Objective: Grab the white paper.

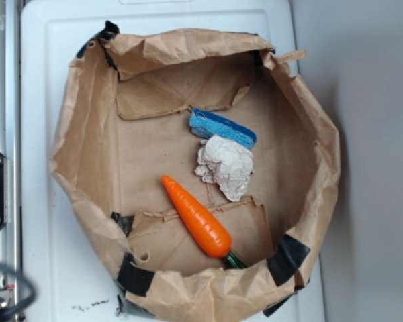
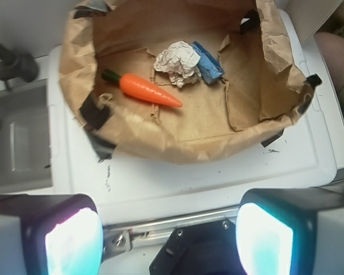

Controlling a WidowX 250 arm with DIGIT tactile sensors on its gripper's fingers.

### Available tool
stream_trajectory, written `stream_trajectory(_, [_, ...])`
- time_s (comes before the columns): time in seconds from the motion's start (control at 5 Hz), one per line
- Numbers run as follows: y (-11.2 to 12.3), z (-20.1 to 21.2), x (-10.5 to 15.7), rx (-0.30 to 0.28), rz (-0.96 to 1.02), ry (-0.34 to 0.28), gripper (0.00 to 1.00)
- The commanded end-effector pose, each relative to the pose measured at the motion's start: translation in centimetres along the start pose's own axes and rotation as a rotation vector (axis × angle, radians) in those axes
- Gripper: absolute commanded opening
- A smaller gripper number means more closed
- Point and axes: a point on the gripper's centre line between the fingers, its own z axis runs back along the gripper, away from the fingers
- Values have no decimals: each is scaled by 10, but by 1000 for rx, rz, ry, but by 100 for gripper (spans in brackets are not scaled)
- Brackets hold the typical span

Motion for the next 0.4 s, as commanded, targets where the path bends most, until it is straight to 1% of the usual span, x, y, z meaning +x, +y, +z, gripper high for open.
stream_trajectory(0.0, [-8, -23, 58, 1, -9, 11, 100])
stream_trajectory(0.2, [-15, -36, 81, -14, 21, 35, 100])
